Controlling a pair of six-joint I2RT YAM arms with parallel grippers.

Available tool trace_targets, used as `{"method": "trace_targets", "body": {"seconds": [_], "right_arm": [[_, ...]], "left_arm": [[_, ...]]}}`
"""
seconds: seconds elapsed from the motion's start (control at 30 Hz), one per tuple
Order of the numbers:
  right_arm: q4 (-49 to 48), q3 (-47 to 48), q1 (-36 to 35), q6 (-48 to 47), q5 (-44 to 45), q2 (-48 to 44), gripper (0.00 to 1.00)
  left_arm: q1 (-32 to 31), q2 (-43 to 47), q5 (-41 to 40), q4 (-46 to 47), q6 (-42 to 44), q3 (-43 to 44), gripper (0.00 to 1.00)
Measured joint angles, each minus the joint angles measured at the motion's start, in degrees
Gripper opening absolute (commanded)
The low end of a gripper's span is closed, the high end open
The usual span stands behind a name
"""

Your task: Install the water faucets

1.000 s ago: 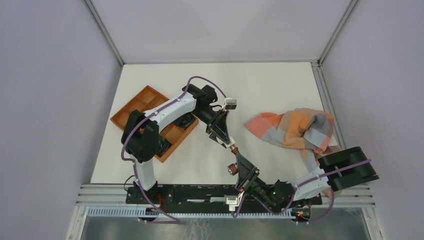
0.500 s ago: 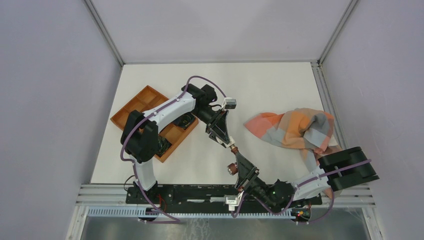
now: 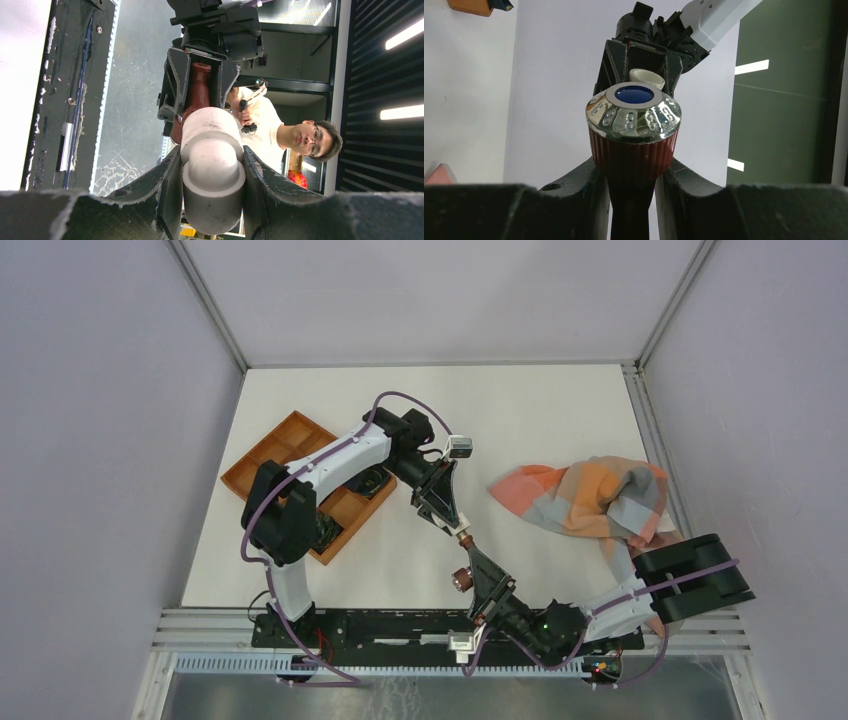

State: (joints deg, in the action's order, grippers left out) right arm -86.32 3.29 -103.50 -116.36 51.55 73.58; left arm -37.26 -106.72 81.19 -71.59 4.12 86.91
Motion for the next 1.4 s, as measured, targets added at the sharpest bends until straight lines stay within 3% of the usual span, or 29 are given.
{"method": "trace_targets", "body": {"seconds": [1.4], "right_arm": [[0.3,0.3,0.5,0.0,-0.6,-1.7,0.0]], "left_arm": [[0.0,0.7,0.0,1.7,0.0,-0.1,0.02]]}}
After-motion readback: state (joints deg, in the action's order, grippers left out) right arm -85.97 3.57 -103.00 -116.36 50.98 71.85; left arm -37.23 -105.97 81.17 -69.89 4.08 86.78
